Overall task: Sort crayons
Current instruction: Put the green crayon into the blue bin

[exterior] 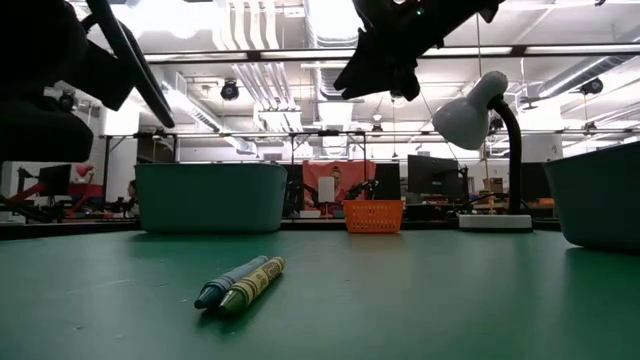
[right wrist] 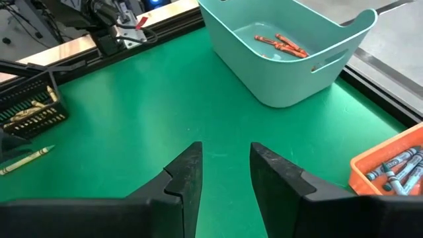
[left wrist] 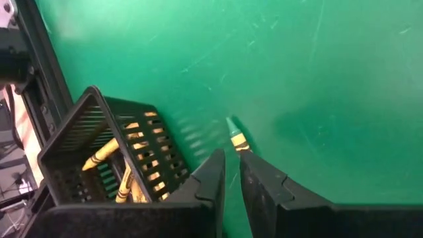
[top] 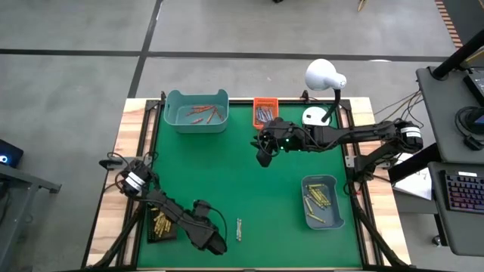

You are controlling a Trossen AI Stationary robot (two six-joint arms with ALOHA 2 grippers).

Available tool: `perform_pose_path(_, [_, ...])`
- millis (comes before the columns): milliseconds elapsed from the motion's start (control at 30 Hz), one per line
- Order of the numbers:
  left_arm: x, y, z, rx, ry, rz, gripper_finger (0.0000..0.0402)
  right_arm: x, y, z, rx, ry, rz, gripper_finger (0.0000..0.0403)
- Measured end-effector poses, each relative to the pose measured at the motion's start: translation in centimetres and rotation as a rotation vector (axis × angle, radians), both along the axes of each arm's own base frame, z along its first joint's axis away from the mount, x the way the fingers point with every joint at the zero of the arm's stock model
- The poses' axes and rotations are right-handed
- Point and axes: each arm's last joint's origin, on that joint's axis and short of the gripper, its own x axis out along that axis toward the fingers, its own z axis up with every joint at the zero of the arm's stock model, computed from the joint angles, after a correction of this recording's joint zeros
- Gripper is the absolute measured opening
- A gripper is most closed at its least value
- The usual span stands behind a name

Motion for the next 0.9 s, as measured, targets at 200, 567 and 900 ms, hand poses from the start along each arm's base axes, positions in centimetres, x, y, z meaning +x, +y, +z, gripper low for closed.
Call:
perform_pose_path(200, [0.0,-0.3,-0.8,0.0,-0.001,0.004,0.0028,0.0,0.1,0.0,0.0,0.0,0.005,0.0114])
perform_pose_path(567, [-0.3,-0.4,-1.2,0.013,0.016,0.008,0.0028,0.0,0.1,0.0,-0.001,-0.003,0.004,0.0114])
perform_pose_path(900, [-0.7,-0.6,-1.6,0.03,0.013,0.027,0.0028,0.0,0.1,0.0,-0.008,-0.003,-0.019,0.0114])
